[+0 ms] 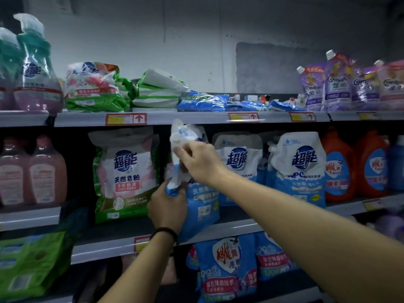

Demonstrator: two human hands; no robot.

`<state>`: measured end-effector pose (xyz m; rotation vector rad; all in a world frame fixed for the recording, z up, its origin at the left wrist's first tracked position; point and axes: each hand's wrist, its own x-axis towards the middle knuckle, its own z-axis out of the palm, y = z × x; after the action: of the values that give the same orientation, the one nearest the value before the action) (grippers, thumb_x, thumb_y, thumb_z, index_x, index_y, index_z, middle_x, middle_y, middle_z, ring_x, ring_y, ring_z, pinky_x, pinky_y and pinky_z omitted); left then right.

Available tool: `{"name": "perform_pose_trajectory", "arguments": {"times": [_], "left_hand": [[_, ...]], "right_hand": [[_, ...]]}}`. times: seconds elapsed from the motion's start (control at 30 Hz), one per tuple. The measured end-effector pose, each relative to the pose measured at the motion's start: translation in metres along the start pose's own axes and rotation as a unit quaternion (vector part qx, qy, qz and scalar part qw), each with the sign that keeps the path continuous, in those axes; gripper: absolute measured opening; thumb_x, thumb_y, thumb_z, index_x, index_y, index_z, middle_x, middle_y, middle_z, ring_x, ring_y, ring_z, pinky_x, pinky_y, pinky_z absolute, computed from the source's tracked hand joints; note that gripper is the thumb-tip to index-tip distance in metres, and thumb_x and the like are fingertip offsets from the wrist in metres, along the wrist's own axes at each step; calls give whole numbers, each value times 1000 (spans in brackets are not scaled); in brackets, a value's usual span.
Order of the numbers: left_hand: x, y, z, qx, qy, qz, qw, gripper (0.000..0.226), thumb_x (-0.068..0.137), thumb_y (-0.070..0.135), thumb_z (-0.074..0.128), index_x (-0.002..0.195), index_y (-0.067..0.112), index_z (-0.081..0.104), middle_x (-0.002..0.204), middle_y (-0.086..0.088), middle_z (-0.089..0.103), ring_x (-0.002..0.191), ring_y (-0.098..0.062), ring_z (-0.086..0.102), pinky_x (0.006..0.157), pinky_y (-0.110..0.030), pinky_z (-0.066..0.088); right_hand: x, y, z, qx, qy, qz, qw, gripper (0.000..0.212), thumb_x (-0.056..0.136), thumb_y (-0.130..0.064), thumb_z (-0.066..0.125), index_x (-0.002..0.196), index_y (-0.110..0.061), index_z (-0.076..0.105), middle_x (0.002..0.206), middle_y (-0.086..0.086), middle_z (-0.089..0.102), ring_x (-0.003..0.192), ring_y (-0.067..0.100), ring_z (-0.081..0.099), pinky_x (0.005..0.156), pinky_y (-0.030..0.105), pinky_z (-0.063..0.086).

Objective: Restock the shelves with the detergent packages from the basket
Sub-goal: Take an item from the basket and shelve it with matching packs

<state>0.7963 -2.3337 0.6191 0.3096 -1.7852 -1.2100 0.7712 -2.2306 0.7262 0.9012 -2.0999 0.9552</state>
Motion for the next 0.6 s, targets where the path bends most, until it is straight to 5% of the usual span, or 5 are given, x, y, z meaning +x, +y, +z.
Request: {"name": "perform_pose_trajectory", "arguments": {"times": [0.1,0.27,0.4,0.5,0.6], "left_hand": [[5,-2,-4,-48,-17,5,999,17,92,40,77,91,22,75,76,11,69,75,-18,67,66,-30,45],[2,-7,6,-173,-62,-33,982,14,91,30,80,89,18,75,84,5,77,78,-15,74,69,-31,56],[1,-8,35,-267,-125,-105,950,16,93,28,78,98,13,74,88,-4,82,79,-22,79,67,-36,62],[7,-15,58,-273,-160,-114,942,19,94,31,76,105,16,75,96,-6,82,85,-27,80,78,-46,65],[21,-18,86,-261,-199,-84,941,18,96,33,74,108,21,76,101,-4,82,92,-28,80,86,-51,64]], "right_hand": [[-34,43,-15,11,63,15,998,40,91,-57,71,93,-20,58,86,-4,60,78,14,57,69,35,51],[-79,142,-40,138,-68,293,943,105,51,-68,92,137,-27,49,136,-3,59,118,15,62,105,41,55],[-83,168,-47,247,-108,291,918,81,77,-33,94,144,-32,48,130,-2,65,114,12,68,91,27,60],[-70,187,-52,266,-98,298,911,104,64,-39,101,152,-31,46,131,2,67,109,19,74,87,31,64],[-60,208,-60,277,-97,311,904,82,66,-15,100,137,-21,59,118,0,78,99,18,79,82,33,65]]}}
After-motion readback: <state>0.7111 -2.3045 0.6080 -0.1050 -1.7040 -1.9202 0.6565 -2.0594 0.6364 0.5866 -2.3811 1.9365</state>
